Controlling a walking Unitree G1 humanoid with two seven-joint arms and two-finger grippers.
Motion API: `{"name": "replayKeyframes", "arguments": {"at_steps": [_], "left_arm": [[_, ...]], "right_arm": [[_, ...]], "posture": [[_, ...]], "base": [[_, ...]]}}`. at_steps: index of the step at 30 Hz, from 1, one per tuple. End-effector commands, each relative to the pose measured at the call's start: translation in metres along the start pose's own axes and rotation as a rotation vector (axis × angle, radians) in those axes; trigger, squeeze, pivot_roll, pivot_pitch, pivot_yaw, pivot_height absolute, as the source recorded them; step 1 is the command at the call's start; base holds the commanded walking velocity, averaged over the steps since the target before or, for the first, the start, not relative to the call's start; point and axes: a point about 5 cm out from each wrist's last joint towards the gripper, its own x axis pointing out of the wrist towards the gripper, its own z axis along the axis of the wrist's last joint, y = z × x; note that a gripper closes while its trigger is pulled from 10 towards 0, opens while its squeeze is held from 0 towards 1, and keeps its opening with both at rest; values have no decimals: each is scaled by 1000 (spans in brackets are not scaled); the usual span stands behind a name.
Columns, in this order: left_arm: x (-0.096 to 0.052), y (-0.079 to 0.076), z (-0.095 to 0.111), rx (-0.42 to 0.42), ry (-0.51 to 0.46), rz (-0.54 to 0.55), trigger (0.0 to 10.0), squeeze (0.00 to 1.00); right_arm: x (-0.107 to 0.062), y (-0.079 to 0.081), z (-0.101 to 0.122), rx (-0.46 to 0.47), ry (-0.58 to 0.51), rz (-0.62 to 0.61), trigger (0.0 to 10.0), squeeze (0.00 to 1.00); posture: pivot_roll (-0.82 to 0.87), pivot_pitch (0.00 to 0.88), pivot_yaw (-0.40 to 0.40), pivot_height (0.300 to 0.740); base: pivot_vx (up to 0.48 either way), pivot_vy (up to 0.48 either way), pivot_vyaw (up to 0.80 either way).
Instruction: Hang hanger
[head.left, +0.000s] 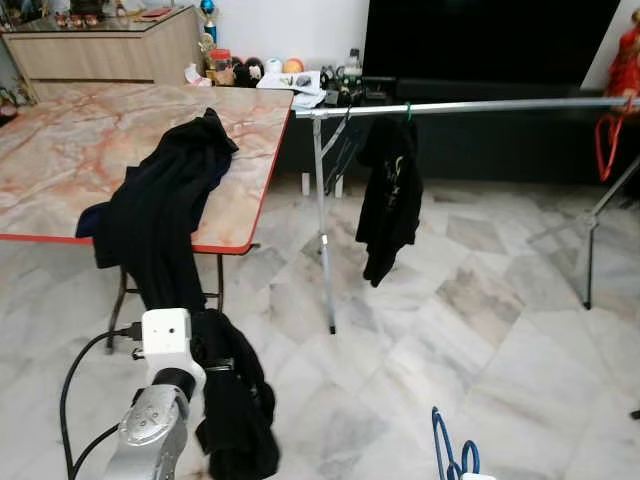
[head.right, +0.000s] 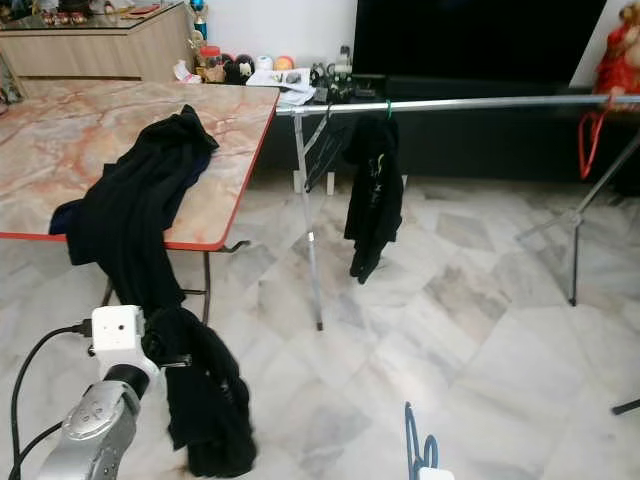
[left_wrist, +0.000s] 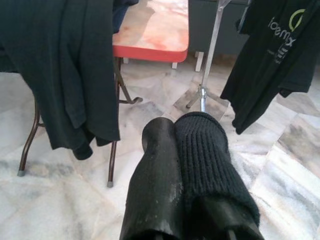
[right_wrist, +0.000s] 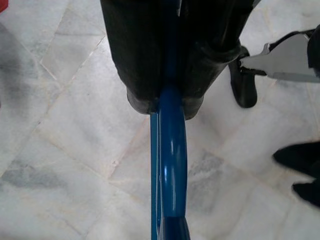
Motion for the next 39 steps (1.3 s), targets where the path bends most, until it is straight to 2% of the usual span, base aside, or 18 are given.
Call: {"name": "replayKeyframes", "arguments": {"at_steps": [1, 9, 39], "left_arm": [[0, -2, 6, -7, -24, -10, 10000, 0], [0, -2, 7, -8, -23, -11, 10000, 0], [-2, -2, 6, -3, -18, -24, 10000, 0]], "right_arm": [[0, 1, 0, 12, 7, 3, 10000, 0], [0, 3, 0, 12, 10, 5, 10000, 0], [-1, 4, -5, 2, 19, 15, 10000, 0]], "posture": [[21, 61, 48, 740], [21, 62, 49, 740], [19, 33, 57, 740]], "base": [[0, 330, 0], [0, 337, 0], [0, 480, 0]]}}
